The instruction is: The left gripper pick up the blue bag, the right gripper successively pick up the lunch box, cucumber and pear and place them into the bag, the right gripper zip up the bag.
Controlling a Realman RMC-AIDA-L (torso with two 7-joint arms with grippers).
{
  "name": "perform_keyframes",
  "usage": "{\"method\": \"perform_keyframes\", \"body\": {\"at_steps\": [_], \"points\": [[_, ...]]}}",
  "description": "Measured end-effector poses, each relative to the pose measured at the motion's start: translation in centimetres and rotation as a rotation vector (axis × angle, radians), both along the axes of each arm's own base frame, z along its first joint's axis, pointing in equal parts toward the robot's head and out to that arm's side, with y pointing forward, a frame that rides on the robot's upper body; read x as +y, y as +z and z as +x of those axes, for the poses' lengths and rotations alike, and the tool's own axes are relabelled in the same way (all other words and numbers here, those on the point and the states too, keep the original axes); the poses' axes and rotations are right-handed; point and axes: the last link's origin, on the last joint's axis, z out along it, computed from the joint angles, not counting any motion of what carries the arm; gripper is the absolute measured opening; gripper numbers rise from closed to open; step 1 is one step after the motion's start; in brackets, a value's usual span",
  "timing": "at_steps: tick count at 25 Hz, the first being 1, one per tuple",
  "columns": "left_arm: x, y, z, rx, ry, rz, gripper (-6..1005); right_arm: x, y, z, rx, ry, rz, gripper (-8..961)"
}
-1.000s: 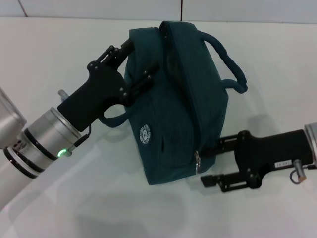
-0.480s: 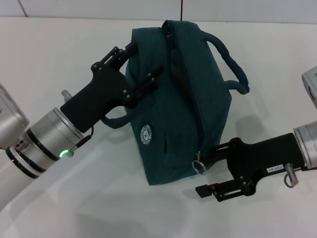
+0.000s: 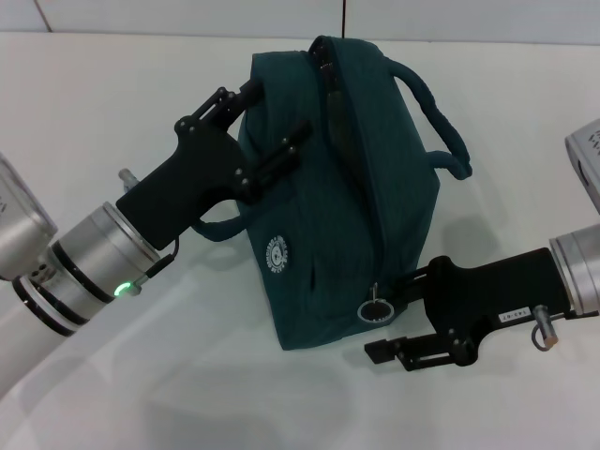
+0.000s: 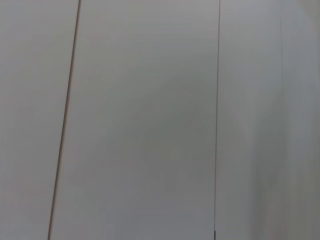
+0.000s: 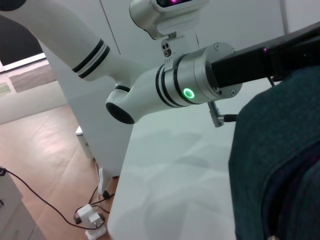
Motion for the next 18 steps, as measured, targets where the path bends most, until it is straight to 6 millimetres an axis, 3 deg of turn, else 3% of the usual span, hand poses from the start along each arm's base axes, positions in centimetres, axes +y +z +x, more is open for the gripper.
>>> {"method": "perform_keyframes", "body": {"at_steps": [3,8,11,18], "points": [[0.0,0.0,0.0,0.000,0.001,0.000,739,0.2,0.0,0.1,-0.005,0.001,0.013,632],[0.0,0.0,0.0,0.000,-0.002,0.001,739,0.5,0.1,0.1,-0.006,0.041,0.042,455],[0.0,0.1,0.2,-0.005,-0.010,0.003,738,0.5,0.3,-0.1,-0.001,0.087,0.054,233],[-0.8,0.6,0.3,-0.042,-0.041,0.017,738,0.3,1.2,-0.5,0.023,0.205,0.072,38]]}}
